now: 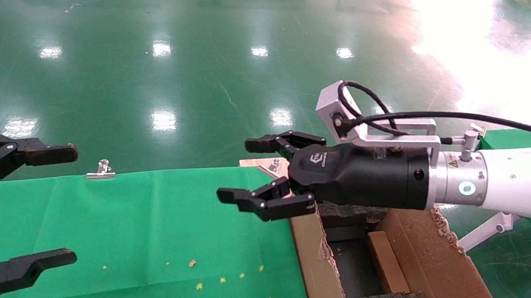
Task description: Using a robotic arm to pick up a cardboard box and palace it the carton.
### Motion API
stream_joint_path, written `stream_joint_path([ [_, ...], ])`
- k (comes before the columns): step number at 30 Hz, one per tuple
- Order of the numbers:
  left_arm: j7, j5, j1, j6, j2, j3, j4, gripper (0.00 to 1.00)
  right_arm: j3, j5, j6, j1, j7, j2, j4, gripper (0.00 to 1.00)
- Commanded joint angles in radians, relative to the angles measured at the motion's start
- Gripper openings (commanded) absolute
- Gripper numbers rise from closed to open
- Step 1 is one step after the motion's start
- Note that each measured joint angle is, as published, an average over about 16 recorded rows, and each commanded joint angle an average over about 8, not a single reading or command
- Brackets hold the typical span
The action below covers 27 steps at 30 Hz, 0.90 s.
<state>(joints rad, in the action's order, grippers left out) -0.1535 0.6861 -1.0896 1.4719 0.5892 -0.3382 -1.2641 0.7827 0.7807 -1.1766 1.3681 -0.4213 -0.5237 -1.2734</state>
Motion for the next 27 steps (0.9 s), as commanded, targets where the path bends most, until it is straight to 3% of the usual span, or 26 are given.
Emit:
stream_joint_path([
  [1,0.0,0.0,0.0,0.0,0.0,0.0,0.0,1.0,-0.05,-0.005,-0.032,-0.029,0.023,-0.009,-0.001,1.0],
  [20,0.0,0.0,0.0,0.0,0.0,0.0,0.0,1.0,-0.502,-0.05,-0.317,-0.292,0.231,-0.087,-0.01,1.0],
  [27,0.0,0.0,0.0,0.0,0.0,0.0,0.0,1.0,-0.554,-0.056,-0.349,-0.322,0.248,-0.096,-0.011,1.0],
])
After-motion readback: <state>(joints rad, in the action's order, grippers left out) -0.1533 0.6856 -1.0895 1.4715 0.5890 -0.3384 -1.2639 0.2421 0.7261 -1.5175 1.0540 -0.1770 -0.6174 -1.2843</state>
